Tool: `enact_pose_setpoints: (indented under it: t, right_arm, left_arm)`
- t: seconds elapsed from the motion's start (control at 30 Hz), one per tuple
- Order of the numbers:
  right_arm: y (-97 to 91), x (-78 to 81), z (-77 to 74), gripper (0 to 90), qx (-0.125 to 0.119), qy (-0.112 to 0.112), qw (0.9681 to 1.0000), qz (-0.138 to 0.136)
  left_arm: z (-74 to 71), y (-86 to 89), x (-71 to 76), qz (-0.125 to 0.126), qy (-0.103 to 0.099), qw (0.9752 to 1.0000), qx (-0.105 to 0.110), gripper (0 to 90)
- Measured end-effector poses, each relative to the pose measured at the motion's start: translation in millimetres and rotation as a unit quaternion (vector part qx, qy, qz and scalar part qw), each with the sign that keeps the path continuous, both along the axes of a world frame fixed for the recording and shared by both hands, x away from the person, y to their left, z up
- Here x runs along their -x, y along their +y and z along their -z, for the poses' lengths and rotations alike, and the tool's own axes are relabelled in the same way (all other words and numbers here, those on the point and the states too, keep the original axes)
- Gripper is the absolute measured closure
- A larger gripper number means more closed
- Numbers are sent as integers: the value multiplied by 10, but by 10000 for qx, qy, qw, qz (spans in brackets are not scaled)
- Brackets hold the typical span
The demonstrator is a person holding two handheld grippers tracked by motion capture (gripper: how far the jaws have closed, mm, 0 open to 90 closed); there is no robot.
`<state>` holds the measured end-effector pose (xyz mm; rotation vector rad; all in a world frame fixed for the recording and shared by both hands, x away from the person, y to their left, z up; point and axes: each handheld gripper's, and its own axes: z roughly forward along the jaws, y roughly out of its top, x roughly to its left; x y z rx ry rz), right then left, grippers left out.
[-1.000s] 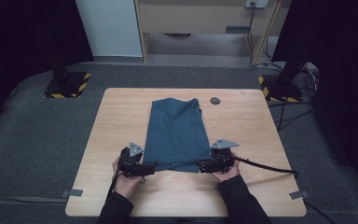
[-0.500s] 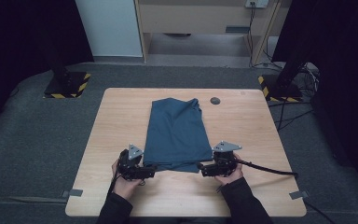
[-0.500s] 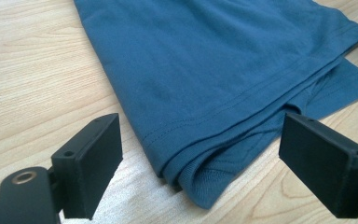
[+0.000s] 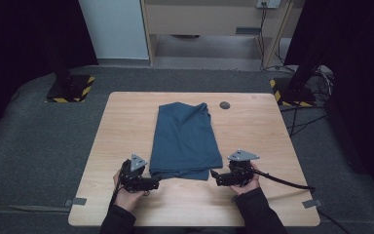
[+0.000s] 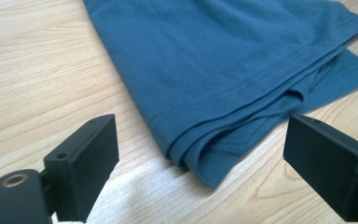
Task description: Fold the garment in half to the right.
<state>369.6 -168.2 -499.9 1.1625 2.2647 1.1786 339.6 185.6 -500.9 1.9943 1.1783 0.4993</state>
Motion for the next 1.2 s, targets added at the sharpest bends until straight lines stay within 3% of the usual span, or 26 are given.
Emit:
enact_pose_setpoints:
  t: [1.2]
  right_arm:
    - [-332,-7,111,21,-20,158,9991,393]
  left_arm:
    - [59,330,104,-257,41,9996,77,71]
